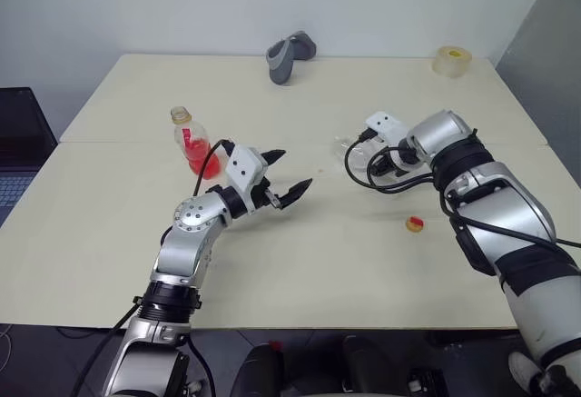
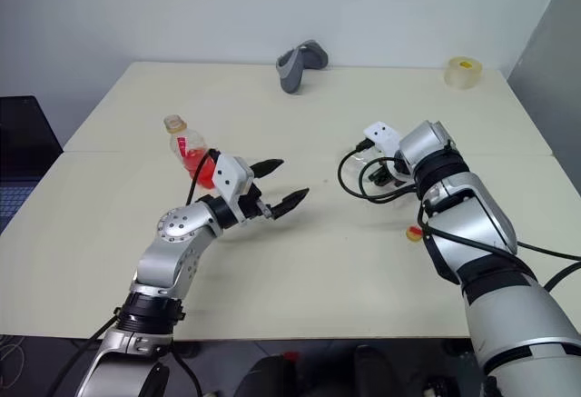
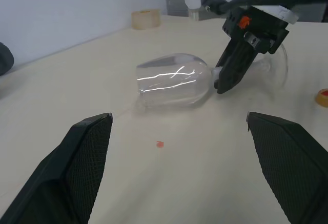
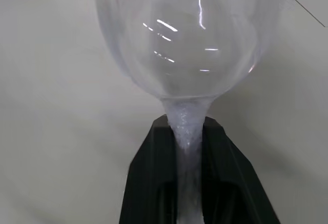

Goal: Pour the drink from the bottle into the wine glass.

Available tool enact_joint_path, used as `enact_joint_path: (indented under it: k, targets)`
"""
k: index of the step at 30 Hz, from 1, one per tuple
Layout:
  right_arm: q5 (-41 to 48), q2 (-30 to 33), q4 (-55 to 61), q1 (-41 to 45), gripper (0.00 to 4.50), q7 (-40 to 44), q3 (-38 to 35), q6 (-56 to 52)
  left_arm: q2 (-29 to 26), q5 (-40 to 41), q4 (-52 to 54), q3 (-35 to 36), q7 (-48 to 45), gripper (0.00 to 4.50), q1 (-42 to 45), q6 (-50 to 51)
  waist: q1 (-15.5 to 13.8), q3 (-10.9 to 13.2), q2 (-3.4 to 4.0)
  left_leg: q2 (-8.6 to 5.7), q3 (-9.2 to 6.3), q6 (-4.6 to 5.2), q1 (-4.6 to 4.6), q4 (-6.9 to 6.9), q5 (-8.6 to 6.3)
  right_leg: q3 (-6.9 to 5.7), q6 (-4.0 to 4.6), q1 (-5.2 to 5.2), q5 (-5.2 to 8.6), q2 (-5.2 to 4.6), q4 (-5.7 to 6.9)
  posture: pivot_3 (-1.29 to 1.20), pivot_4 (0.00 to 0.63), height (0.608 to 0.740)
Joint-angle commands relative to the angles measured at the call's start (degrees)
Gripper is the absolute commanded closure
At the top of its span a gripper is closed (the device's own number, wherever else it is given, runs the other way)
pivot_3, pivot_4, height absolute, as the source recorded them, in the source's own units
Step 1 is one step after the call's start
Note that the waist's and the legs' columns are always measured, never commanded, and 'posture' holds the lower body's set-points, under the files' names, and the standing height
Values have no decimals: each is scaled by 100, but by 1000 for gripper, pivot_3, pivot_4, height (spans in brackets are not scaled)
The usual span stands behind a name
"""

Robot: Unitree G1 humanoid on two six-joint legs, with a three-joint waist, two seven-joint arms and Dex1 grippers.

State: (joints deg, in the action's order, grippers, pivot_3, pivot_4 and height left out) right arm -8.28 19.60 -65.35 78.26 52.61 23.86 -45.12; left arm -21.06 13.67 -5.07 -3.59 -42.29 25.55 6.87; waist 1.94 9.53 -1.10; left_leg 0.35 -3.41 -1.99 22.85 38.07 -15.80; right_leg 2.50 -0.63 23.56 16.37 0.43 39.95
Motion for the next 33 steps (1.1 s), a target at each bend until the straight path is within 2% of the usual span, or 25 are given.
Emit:
enact_joint_path:
  k: [1, 7, 9, 12, 16, 18, 20, 25, 33]
  targets:
    - [-164, 100, 305, 277, 4295, 222, -12, 313, -31, -35, 12, 35, -72, 0, 123, -203, -1, 1, 1, 0, 1, 0, 0, 0, 0, 1, 0, 0, 0, 0, 0, 0, 150, 740]
    - [-157, 235, 1271, -243, 4295, -1, -279, 914, -47, -79, -51, 56, -84, 0, 75, -280, -5, 3, 4, 1, 1, 0, 4, 0, 0, 0, 0, 4, 0, -1, -1, 0, 150, 740]
    - [80, 191, 1657, -554, 4295, -317, -670, 1117, -56, -80, -1, 78, -60, 0, 15, -243, -10, 2, 4, 0, -2, 0, 5, 1, 0, 0, 0, 3, 0, -1, -1, 0, 150, 740]
    - [796, -140, 2718, -1559, 4295, -1217, -1785, 2068, -78, 108, 190, 288, 62, 0, -124, 60, -11, 1, 1, 2, -9, 0, 5, 3, 0, 2, 0, -4, 0, -2, -4, 0, 150, 740]
    - [1480, -912, 3947, -2605, 4295, -1933, -2531, 2369, -187, 257, 315, 478, 86, 0, -196, 294, 9, 2, 3, 6, -11, 0, 9, 1, 0, 9, 0, 2, 0, 0, 1, 0, 150, 740]
    - [1698, -1413, 4283, -3043, 4295, -2285, -2683, 2710, -262, 349, 373, 560, 44, 0, -183, 431, 15, 2, 3, 9, -11, -1, 8, 1, 0, 10, 0, 3, 0, 3, 6, 0, 150, 740]
    - [1741, -1861, 4300, -3357, 4295, -2546, -2677, 3229, -326, 472, 431, 644, 1, 0, -127, 618, 17, 2, 3, 11, -13, -1, 5, 1, 0, 8, 1, 2, -1, 5, 8, 0, 150, 740]
    - [1626, -2365, 3674, -3562, 4295, -2747, -2494, 4264, -579, 741, 592, 711, -255, 0, -14, 1084, -3, 2, 3, 7, -15, -3, 3, 2, 1, 2, 1, -3, -1, 6, 4, 0, 150, 740]
    - [1596, -2353, 3164, -3870, 4295, -2617, -2362, 4947, -898, 967, 1008, 700, -498, 0, -69, 1597, -9, 2, 3, 6, -17, -8, 2, 3, 4, 2, 1, -7, 0, 5, -3, 0, 150, 740]
